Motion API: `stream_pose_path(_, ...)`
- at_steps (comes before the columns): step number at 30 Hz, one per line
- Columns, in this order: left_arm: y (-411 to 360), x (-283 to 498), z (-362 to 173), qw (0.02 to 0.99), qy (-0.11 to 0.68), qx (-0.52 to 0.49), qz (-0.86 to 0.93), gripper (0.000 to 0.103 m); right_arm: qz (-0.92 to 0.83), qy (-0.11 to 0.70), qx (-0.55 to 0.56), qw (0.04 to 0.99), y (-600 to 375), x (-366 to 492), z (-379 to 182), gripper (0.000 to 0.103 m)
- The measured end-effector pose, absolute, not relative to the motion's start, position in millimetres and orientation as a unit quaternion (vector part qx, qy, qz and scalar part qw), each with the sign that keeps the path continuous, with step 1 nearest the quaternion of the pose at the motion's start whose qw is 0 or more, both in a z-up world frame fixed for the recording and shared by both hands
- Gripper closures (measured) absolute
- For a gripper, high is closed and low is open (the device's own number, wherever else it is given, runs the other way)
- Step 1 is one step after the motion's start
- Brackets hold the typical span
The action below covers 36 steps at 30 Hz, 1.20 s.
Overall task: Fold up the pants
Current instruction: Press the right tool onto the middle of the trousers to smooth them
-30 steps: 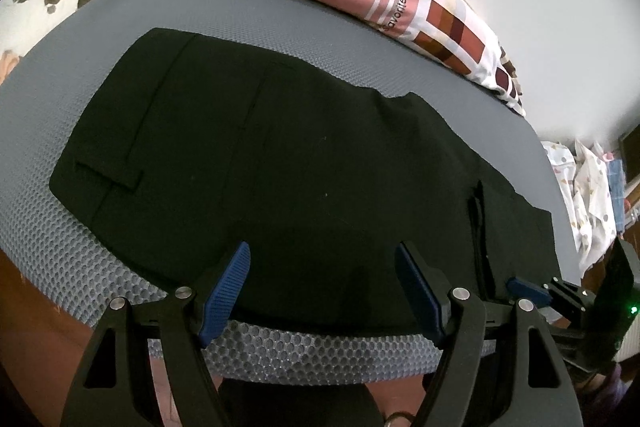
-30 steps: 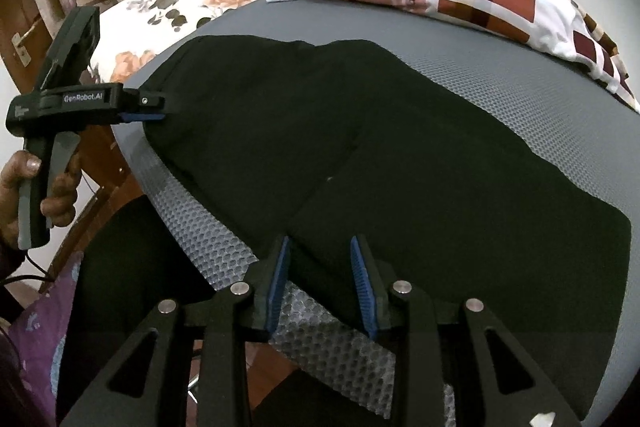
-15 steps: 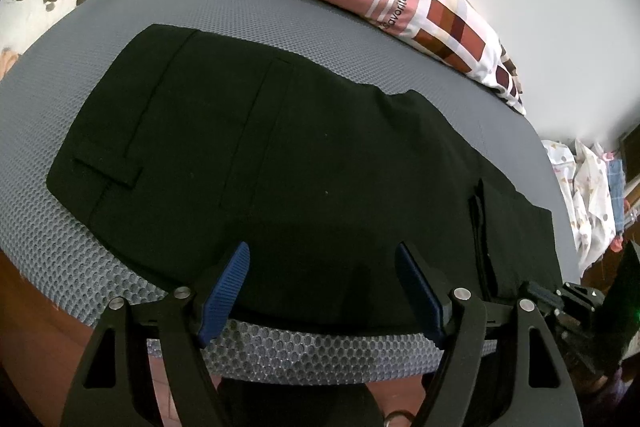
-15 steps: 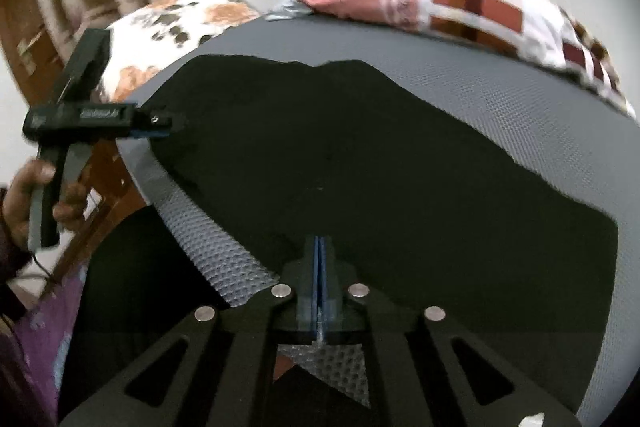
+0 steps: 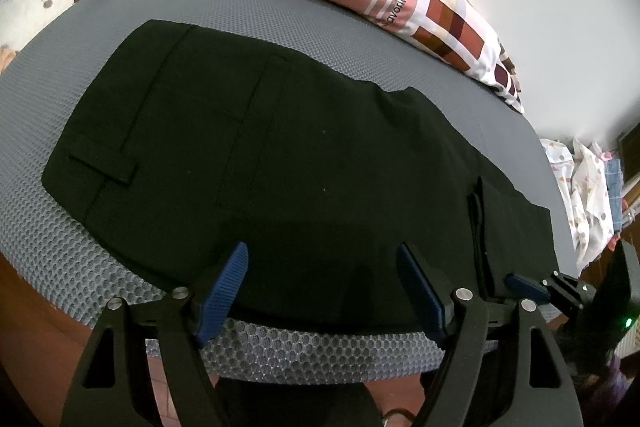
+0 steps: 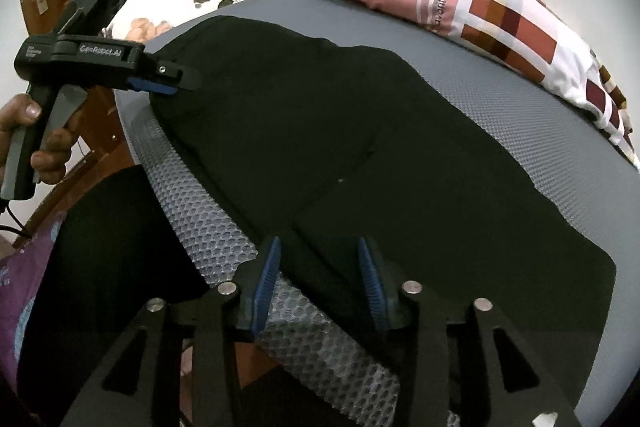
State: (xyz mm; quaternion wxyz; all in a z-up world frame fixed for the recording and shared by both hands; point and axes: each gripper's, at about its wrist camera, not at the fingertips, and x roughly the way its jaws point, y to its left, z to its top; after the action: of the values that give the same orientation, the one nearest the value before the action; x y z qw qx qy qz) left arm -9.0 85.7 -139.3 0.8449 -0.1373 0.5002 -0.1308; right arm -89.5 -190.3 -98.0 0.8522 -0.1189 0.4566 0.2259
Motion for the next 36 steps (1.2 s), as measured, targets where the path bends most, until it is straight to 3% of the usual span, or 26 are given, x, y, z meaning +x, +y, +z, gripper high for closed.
stream_pose_path(1,86,-10,-139,0.845,0.5,-0.137,-0.131,0.026,0.225,0.46,-0.112,0.852,-193,-86,-96,0.099)
stream_pose_path(8,84,-10,-140,0.845,0.501,-0.134,-0.132,0.025,0.232,0.462,-0.123,0.847,-193,-84,-95,0.099)
stream_pose_path(20,84,-9,-141,0.845,0.502,-0.132,-0.132,0.024,0.252,0.456,-0.136,0.843,-182,-87,-98,0.084)
stream_pose_path(21,84,-9,-141,0.844,0.502,-0.132,-0.133,0.024,0.253,0.46,-0.137,0.84,-182,-86,-98,0.08)
stream_pose_path(22,84,-9,-141,0.844,0.502,-0.132,-0.133,0.023,0.253,0.464,-0.134,0.838,-183,-85,-96,0.07)
stream_pose_path(23,84,-9,-141,0.844,0.502,-0.133,-0.133,0.023,0.257,0.468,-0.126,0.836,-184,-84,-95,0.059)
stream_pose_path(24,84,-9,-141,0.844,0.502,-0.134,-0.133,0.023,0.261,0.47,-0.123,0.834,-185,-84,-95,0.042)
stream_pose_path(26,84,-9,-142,0.844,0.502,-0.134,-0.134,0.023,0.267,0.472,-0.142,0.828,-180,-88,-100,0.041)
stream_pose_path(28,84,-9,-142,0.844,0.502,-0.133,-0.134,0.022,0.261,0.464,-0.156,0.832,-178,-89,-103,0.047)
stream_pose_path(36,85,-9,-142,0.843,0.503,-0.137,-0.135,0.022,0.302,0.499,-0.055,0.81,-198,-74,-89,0.053)
